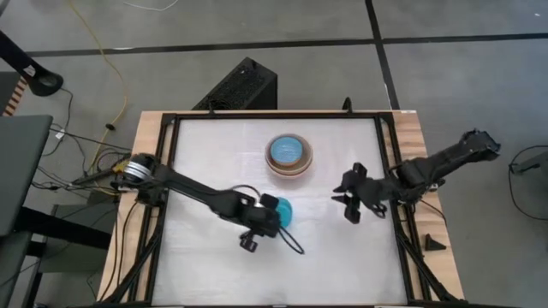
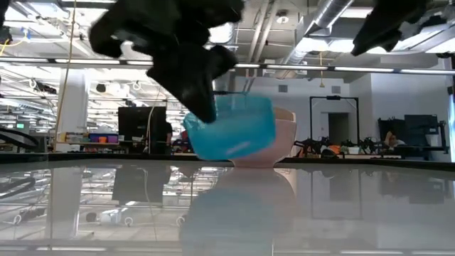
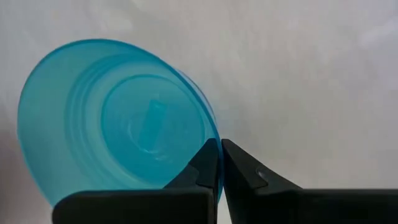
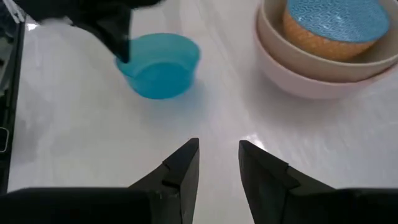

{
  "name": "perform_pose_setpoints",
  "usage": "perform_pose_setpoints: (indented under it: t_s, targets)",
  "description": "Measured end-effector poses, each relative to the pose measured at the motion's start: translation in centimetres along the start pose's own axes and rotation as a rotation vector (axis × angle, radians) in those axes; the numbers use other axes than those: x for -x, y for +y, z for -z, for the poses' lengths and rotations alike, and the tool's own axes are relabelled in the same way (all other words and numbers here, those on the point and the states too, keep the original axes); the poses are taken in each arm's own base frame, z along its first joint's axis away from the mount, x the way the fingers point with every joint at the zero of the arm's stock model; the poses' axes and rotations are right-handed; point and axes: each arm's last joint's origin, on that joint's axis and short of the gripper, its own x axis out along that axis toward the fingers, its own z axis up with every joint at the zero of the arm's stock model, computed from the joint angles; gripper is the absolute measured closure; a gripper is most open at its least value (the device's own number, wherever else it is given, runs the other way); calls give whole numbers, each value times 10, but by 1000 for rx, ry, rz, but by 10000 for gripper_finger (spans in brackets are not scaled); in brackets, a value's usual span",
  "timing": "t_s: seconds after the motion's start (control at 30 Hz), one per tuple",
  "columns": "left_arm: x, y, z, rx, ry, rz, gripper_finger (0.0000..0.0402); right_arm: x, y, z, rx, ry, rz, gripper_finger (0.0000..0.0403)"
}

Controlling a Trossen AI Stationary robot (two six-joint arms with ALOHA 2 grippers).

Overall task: Nest bowls inside each other
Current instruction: Stack the blue bowl on top of the blue patterned bowl

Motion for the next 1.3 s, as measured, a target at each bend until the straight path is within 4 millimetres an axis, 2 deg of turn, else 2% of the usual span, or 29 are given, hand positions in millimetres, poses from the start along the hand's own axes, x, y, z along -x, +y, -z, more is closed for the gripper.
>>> perform_pose_setpoints:
  t_s: [0.27,0.5,0.67,0.83,0.93,1.07,1.17,1.3]
  targets:
    - [-34,2,-38,-159,217,14,401,-8,26,12,71,-5,-9,257]
    - [-54,1,-38,-214,312,24,394,-21,35,18,105,33,6,257]
    - [-52,0,-39,-224,310,25,355,-26,37,20,121,52,19,257]
    - [-28,5,-42,-167,302,17,308,-33,37,20,185,67,36,257]
    - [-5,10,-40,-96,315,20,288,-40,39,18,227,57,36,257]
    - [36,14,-26,-11,293,56,277,-55,48,10,308,4,-19,257]
    - [69,11,0,43,215,16,276,-73,57,4,397,-40,-100,257]
    - [100,2,55,160,-36,-60,276,-99,66,0,501,-69,-147,257]
